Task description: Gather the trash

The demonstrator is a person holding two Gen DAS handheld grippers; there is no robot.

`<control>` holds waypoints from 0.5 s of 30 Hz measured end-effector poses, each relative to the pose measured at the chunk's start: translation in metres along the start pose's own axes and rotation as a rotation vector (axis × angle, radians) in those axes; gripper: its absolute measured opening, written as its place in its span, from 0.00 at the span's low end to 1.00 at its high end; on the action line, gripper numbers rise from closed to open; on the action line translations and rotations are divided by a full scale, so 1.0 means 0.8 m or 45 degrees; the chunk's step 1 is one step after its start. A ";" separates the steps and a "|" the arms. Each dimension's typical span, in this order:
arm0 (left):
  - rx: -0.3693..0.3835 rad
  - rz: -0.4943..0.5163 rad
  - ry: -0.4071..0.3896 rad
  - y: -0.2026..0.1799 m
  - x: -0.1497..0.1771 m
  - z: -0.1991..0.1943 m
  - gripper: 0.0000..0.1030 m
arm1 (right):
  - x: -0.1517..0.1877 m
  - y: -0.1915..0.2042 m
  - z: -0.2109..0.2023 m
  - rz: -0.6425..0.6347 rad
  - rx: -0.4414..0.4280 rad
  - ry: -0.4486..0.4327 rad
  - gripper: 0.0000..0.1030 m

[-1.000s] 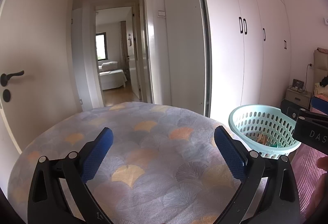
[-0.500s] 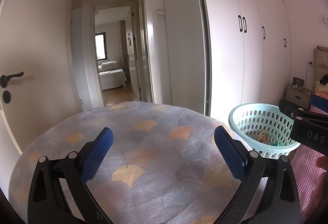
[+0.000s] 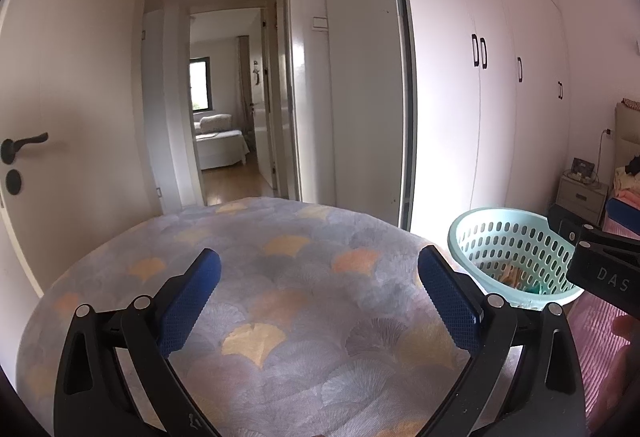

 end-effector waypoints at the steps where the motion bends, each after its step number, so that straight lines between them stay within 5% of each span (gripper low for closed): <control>1: 0.001 0.003 -0.004 0.001 -0.002 -0.003 0.93 | 0.000 0.000 0.000 -0.001 -0.001 0.001 0.89; 15: 0.023 -0.003 -0.008 0.011 -0.016 -0.009 0.93 | -0.002 -0.007 -0.008 0.023 0.005 -0.006 0.89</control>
Point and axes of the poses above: each gripper's, at about its wrist camera, not at the fingertips, and z roughly the way its jaws point, y to its left, x to its underside, the point moved 4 cm from there along z, roughly the way its jaws point, and after that the axes turned 2 degrees about -z, right-handed, at the moved point
